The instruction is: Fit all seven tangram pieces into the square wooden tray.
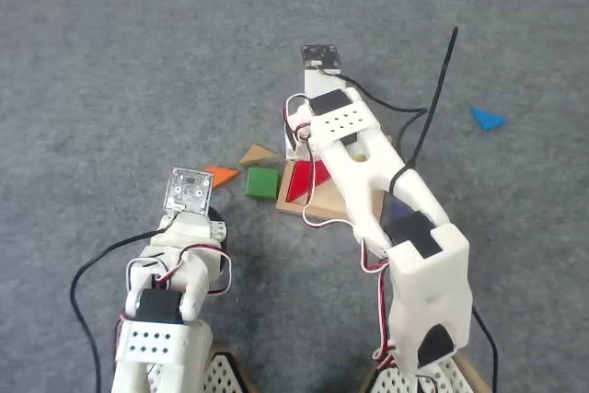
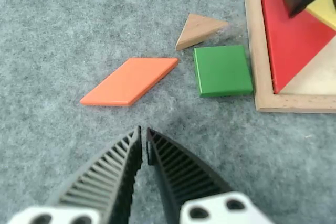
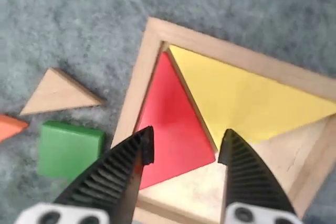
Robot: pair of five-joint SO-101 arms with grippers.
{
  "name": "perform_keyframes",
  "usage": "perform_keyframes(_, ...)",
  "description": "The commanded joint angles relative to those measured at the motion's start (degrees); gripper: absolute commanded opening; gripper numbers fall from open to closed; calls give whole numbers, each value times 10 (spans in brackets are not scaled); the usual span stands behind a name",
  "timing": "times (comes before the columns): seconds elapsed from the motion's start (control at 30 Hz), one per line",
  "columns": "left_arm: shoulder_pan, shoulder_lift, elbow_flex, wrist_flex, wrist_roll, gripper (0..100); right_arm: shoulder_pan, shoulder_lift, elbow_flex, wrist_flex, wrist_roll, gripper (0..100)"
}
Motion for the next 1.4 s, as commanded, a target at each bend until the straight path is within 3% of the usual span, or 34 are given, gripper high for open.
perform_keyframes(0.0,-2,-7,-10,0,3,14,13,-120,-32,34,52,191)
perform_keyframes(0.23,-2,-7,-10,0,3,14,54,-268,72,62,96,190)
perform_keyframes(0.43,-2,-7,-10,0,3,14,108,-380,323,-72,129,190)
perform_keyframes(0.63,-2,-7,-10,0,3,14,158,-460,504,-203,215,190)
perform_keyframes(1.0,-2,-7,-10,0,3,14,157,-462,591,-288,218,190)
perform_keyframes(1.37,-2,-7,-10,0,3,14,156,-470,591,-287,218,190)
